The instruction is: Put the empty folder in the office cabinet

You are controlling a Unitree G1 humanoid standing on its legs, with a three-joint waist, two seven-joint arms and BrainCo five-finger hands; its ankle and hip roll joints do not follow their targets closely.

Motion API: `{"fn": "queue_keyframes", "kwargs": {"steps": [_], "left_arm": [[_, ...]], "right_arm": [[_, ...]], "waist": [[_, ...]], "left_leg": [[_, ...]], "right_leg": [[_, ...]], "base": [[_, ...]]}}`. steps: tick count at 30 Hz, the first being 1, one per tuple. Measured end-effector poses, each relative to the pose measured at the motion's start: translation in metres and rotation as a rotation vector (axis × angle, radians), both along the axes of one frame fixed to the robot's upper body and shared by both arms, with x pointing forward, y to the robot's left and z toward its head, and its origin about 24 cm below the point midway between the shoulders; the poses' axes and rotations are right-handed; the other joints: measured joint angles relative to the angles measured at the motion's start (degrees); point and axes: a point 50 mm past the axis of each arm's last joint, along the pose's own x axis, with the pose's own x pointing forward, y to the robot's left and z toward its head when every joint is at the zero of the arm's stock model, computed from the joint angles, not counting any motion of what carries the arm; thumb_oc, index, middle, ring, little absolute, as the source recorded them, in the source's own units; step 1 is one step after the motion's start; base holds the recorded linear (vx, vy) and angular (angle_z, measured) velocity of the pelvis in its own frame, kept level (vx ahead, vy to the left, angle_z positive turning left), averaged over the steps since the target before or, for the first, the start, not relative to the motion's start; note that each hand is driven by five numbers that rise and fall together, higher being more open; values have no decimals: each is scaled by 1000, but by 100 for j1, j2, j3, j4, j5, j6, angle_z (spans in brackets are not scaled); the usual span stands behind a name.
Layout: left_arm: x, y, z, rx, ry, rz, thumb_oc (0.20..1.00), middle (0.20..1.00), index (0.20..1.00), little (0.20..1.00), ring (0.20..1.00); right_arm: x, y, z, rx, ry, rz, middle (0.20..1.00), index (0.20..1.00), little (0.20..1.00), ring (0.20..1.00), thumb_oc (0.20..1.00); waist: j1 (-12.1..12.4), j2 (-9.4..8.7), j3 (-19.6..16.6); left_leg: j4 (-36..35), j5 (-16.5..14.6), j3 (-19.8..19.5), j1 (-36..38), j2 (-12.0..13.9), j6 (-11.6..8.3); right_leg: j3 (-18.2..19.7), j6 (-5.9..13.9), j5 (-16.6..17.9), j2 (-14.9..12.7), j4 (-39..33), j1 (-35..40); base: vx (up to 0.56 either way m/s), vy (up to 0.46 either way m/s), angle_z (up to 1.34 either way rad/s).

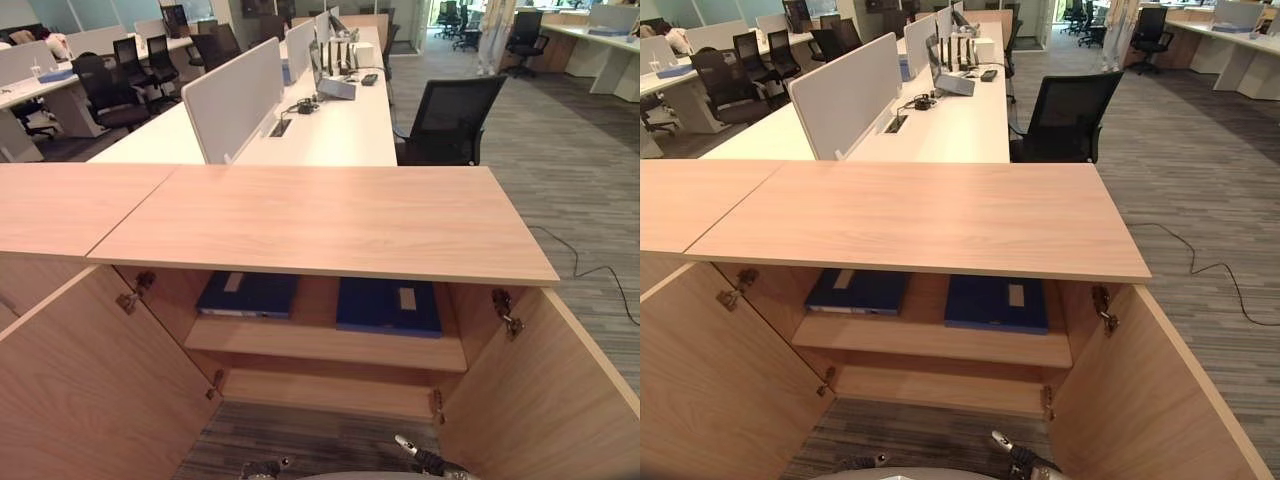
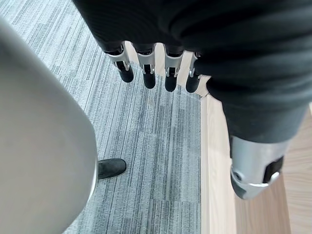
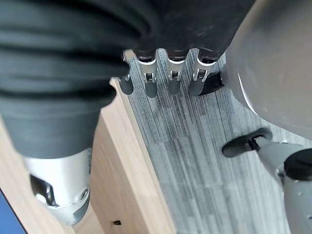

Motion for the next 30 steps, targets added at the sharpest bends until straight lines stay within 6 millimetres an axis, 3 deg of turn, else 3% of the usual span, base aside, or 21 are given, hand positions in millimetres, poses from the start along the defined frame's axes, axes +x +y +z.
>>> {"fn": "queue_keyframes", "kwargs": {"steps": [13, 23, 25, 30], "left_arm": [[1, 0, 1, 7, -8, 2, 1000, 1000, 1000, 1000, 1000], [10, -1, 3, 20, -31, 3, 1000, 1000, 1000, 1000, 1000], [17, 0, 5, 29, -47, 6, 1000, 1000, 1000, 1000, 1000], [18, -2, 4, 39, -36, 42, 1000, 1000, 1000, 1000, 1000]], "right_arm": [[1, 1, 0, -15, -4, 28, 1000, 1000, 1000, 1000, 1000], [9, 1, 2, -18, -21, 32, 1000, 1000, 1000, 1000, 1000], [13, 3, 3, -13, -32, 36, 1000, 1000, 1000, 1000, 1000], [12, -3, 3, -34, -23, 20, 1000, 1000, 1000, 1000, 1000]], "waist": [[2, 35, 46], [20, 29, 286], [22, -51, 466], [14, 58, 535]], "left_leg": [[4, 19, -87, -85, 19, -24], [164, 26, -95, -116, 67, -38], [401, 23, -163, -257, 83, -40], [650, -1, -249, -402, 203, -83]], "right_leg": [[-83, -26, -27, 17, 0, -82], [-84, -41, -65, 61, 2, -31], [-114, -69, -66, 61, 1, -16], [-107, -236, -104, 200, 1, 5]], "base": [[-1, -31, 3], [-26, -47, 2], [-28, -42, 20], [-18, -41, 11]]}}
